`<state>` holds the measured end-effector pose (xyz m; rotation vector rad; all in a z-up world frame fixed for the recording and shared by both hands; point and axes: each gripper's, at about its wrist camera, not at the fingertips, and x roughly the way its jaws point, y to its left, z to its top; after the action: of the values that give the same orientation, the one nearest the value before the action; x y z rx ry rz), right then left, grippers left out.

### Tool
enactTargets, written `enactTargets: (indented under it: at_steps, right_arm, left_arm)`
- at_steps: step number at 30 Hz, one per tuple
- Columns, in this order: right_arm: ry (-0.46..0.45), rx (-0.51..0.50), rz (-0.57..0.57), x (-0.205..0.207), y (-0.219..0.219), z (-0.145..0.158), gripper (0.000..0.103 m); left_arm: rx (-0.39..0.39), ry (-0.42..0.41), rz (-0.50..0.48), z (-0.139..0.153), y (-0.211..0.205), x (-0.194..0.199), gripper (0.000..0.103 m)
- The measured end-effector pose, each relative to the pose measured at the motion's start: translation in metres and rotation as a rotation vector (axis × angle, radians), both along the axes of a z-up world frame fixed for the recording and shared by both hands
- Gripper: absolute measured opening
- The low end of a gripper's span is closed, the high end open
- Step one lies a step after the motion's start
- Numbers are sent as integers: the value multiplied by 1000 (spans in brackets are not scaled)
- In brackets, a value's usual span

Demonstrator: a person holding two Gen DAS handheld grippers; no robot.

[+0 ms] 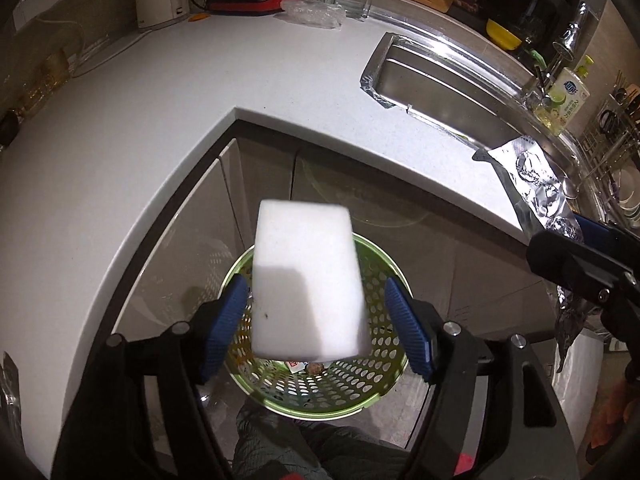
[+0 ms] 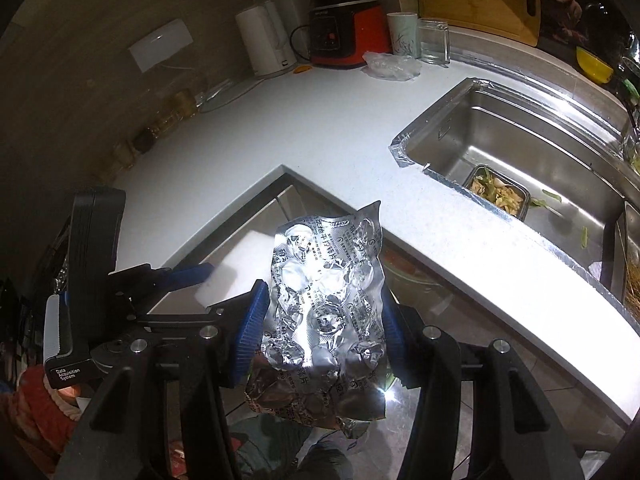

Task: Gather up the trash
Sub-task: 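Carry sponge and foil pack over the green basket and open both tools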

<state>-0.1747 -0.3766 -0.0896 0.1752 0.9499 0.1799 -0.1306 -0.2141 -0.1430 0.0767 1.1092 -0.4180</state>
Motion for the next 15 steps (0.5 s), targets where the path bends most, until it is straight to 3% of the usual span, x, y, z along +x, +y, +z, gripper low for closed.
enactTargets:
  at_steps: [5, 15]
  right_arm:
    - [9, 7, 17, -3, 2, -5, 54]
    - [22, 37, 53, -2, 5, -16, 55]
  left_arm:
    - [1, 10, 18, 0, 4, -5, 80]
    - [-14, -68, 69, 34, 28, -7, 83]
